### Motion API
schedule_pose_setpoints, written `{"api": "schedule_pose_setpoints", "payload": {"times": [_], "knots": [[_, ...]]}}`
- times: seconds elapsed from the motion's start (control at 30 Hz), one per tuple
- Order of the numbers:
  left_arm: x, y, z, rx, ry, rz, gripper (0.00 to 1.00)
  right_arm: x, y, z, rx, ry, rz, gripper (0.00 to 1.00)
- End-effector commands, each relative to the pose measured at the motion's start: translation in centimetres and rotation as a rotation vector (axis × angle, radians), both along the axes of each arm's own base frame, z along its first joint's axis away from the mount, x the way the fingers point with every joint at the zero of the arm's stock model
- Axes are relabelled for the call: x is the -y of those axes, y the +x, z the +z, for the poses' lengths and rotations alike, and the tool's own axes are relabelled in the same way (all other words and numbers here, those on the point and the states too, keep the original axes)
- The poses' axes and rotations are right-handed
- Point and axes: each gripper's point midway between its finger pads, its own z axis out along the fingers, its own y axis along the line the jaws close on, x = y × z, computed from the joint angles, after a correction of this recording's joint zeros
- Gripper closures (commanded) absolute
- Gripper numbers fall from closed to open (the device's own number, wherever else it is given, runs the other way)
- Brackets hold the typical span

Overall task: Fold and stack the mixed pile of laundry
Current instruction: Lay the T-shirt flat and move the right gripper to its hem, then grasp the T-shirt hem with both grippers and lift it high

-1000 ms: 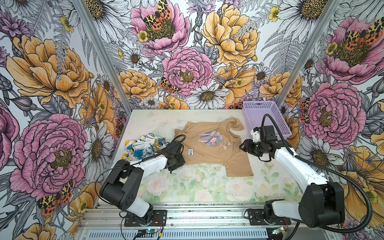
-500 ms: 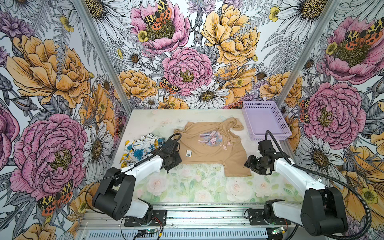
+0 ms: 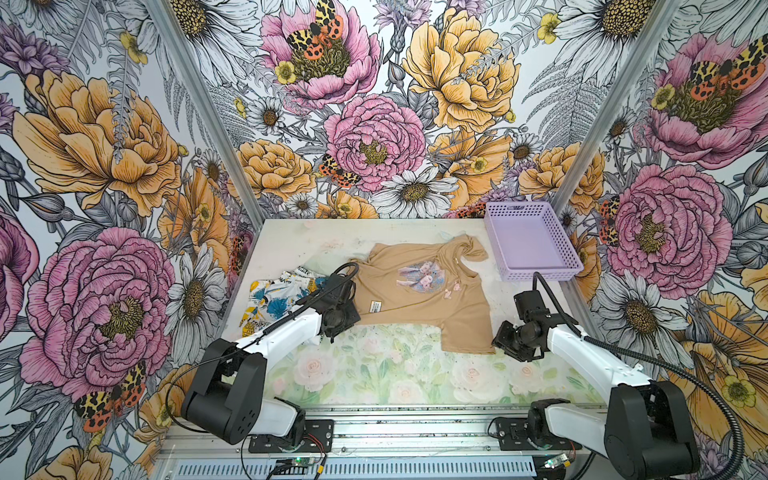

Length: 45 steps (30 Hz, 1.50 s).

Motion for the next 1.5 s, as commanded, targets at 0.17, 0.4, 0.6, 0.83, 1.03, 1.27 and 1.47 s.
{"api": "schedule_pose_setpoints", "payload": {"times": [0.17,0.4,0.6,0.83,1.03,1.27,1.47], "knots": [[-0.3,0.5,0.8,0.03,0.02,-0.006,1.0,-0.2,0.5,-1.2,-0.006,-0.041,0.007,0.64],[-0.3,0.4,0.6,0.025,0.023,-0.005,1.0,-0.5,0.5,-2.1,-0.024,-0.061,0.021,0.74],[-0.4,0.3,0.6,0.028,0.019,-0.004,1.0,-0.4,0.5,-2.2,-0.027,-0.067,0.02,0.98],[0.1,1.3,3.1,0.087,-0.018,-0.019,1.0,-1.3,1.8,1.0,0.058,-0.013,0.017,1.0],[0.7,3.5,11.3,0.266,-0.028,-0.077,1.0,-0.8,5.8,12.5,0.325,-0.001,0.009,1.0],[1.0,6.6,25.7,0.583,0.017,-0.152,1.0,0.1,10.2,29.4,0.72,-0.033,0.04,1.0],[1.0,7.7,38.4,0.869,0.049,-0.181,1.0,0.9,11.2,43.4,1.051,-0.098,0.053,1.0]]}}
